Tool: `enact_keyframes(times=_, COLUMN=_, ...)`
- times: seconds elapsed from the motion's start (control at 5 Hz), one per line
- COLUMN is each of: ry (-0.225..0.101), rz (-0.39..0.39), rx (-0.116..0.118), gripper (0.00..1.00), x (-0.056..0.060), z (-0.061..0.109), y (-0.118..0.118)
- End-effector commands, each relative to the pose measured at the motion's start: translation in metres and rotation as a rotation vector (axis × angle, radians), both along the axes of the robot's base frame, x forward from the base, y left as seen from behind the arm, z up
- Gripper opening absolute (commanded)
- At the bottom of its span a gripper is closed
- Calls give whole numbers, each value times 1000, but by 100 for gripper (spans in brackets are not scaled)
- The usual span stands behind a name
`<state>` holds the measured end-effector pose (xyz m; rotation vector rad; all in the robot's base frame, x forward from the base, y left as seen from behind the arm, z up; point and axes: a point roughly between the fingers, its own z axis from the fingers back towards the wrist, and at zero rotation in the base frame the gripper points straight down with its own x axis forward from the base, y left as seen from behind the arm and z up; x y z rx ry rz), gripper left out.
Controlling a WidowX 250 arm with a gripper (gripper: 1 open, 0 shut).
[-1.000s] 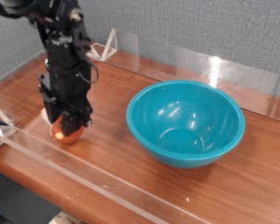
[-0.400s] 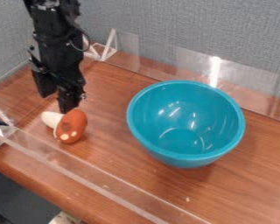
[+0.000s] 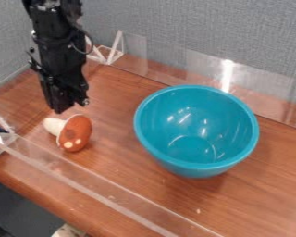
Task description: Remove the mushroom from inside the blue bowl and put it on the table
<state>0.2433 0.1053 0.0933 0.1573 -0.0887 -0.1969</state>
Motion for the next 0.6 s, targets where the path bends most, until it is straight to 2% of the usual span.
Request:
enact_keyframes(times=0.0, ry=-51, rz=-10, rx=27, gripper=100, x=2, z=12, y=0)
enact_keyframes(times=0.4, ry=-45, rz=-11, rx=25, gripper=100, x=4, z=1, y=-3)
